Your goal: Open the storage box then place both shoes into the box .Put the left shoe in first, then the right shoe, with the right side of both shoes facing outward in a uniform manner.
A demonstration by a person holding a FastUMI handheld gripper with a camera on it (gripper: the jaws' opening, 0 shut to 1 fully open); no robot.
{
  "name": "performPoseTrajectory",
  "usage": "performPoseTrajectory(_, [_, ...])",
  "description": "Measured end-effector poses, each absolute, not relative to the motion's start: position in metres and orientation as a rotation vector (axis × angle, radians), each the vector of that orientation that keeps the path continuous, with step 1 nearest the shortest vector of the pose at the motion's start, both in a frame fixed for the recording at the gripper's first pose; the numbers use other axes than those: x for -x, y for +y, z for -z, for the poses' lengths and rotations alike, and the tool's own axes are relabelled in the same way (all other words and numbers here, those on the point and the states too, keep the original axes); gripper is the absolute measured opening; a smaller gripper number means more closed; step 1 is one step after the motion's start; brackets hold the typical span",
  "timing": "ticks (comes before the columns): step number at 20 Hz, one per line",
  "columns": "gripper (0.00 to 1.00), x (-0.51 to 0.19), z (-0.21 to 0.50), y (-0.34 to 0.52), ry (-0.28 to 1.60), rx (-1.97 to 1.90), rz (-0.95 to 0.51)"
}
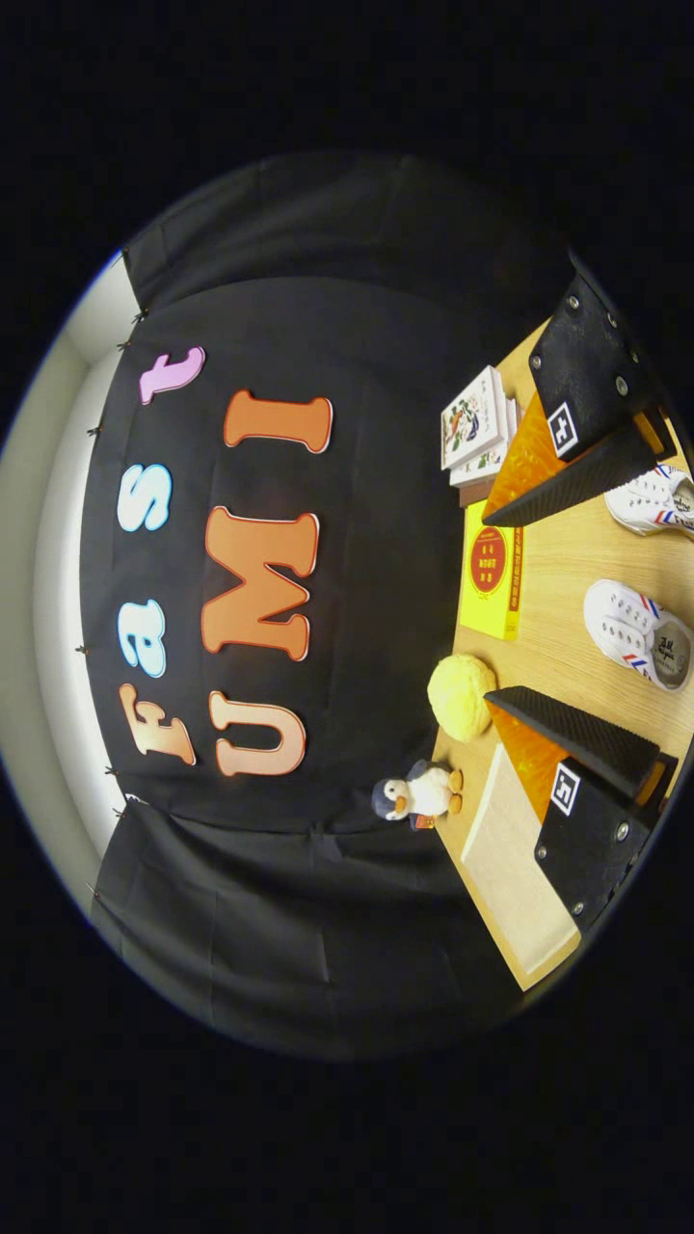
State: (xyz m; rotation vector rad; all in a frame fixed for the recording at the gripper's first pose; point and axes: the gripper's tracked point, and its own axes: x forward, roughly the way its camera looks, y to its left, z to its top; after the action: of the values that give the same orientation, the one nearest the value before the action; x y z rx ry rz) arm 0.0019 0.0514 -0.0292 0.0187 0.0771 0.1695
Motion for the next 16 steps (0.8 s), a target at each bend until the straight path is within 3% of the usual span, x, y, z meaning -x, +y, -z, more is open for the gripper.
performPoseTrajectory(16, [0.98, 0.018, 0.165, 0.162, 0.664, -0.682, -0.671])
